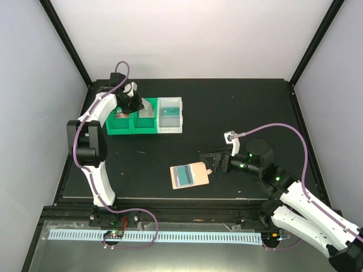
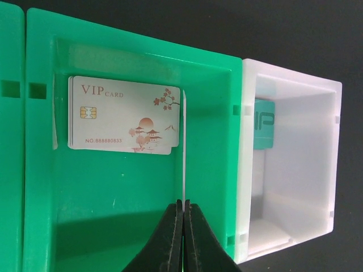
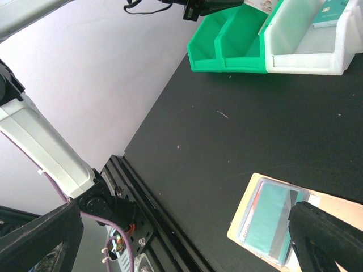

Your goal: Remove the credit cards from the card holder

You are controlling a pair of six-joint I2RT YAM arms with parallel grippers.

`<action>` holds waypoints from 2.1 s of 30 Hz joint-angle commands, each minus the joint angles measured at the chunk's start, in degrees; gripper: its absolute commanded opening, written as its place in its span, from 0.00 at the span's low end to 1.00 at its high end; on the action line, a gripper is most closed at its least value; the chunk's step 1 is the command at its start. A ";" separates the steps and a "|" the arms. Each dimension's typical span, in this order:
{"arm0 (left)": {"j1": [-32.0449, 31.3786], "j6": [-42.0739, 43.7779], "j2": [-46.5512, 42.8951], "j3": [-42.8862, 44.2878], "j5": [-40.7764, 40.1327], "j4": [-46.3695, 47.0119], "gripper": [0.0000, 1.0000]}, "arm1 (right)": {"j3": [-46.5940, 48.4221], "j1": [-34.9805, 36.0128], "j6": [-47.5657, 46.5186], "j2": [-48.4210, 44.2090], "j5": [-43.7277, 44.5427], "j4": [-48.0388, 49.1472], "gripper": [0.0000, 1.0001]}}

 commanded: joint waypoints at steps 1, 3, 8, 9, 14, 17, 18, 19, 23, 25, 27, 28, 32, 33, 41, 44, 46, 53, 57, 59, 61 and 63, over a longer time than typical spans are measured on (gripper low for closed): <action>0.14 0.08 2.07 1.28 -0.68 1.31 0.01 | 1.68 0.00 -0.59 0.00 0.30 0.51 1.00; 0.14 -0.04 2.75 1.33 -0.69 1.56 0.02 | 1.68 0.01 -0.56 -0.13 0.34 0.53 1.00; 0.01 -0.25 4.39 1.39 -0.73 2.59 0.02 | 1.80 0.03 -0.80 0.43 0.28 0.81 1.00; 0.01 -0.32 4.66 1.44 -0.76 2.77 0.02 | 1.92 0.01 -0.91 0.59 0.28 0.73 1.00; -0.04 -0.43 6.34 2.19 -1.06 3.17 0.04 | 1.62 0.02 -0.63 0.59 -0.11 1.48 1.00; -0.05 -0.51 7.33 3.15 -1.27 3.11 0.05 | 0.79 0.00 -0.08 0.30 -0.25 2.22 1.00; -0.02 -0.48 7.64 3.41 -1.23 3.05 0.05 | 0.54 0.02 0.11 0.18 -0.11 2.34 1.00; -0.07 -0.48 7.86 3.63 -1.26 3.00 0.05 | 0.32 -0.02 0.27 0.13 -0.12 2.54 1.00; -0.08 -0.29 8.26 3.87 -1.47 2.78 0.07 | 0.01 -0.02 0.67 0.13 -0.51 2.77 1.00; -0.08 -0.02 8.24 3.98 -2.43 2.54 0.09 | 0.04 0.00 0.67 0.03 -0.47 2.64 1.00; -0.08 0.10 8.24 4.46 -3.12 2.16 0.11 | 0.02 -0.03 0.69 -0.08 -0.30 2.35 1.00; -0.08 0.09 8.32 4.94 -3.30 1.89 0.13 | 0.06 0.00 0.76 -0.08 -0.27 2.12 1.00; -0.07 -0.23 8.15 6.62 -3.50 0.98 0.21 | -0.34 0.01 1.29 -0.69 0.07 1.25 1.00; -0.08 -0.41 8.04 7.13 -3.50 0.55 0.21 | -0.60 -0.02 1.63 -0.93 0.18 1.39 1.00; -0.08 -1.21 5.83 9.56 -3.47 -2.41 0.34 | -1.67 0.01 3.05 -1.10 1.15 1.52 1.00; -0.08 -1.63 5.02 10.26 -3.81 -4.03 0.40 | -1.85 0.03 3.47 -0.34 0.82 1.75 1.00; -0.02 -1.84 3.63 9.71 -3.06 -4.74 0.44 | -1.40 0.03 3.30 0.49 1.10 0.73 1.00; -0.09 -3.40 -2.60 1.49 1.88 -3.49 0.64 | 0.72 -0.03 1.34 4.62 5.71 -4.93 0.99; -0.29 -2.76 -7.10 -3.80 3.53 -3.21 0.99 | 1.83 0.02 0.73 7.47 6.92 -7.03 0.95; -0.49 -2.15 -9.77 -7.02 5.07 -2.43 0.99 | 2.11 -0.01 0.82 9.29 7.94 -7.81 0.89; -0.65 -1.55 -13.02 -9.73 6.00 -2.28 0.99 | 2.19 0.02 0.64 11.46 6.94 -7.40 0.81; -0.77 -1.05 -16.03 -12.63 7.19 -1.78 0.99 | 2.12 0.02 0.85 13.91 4.63 -6.12 0.69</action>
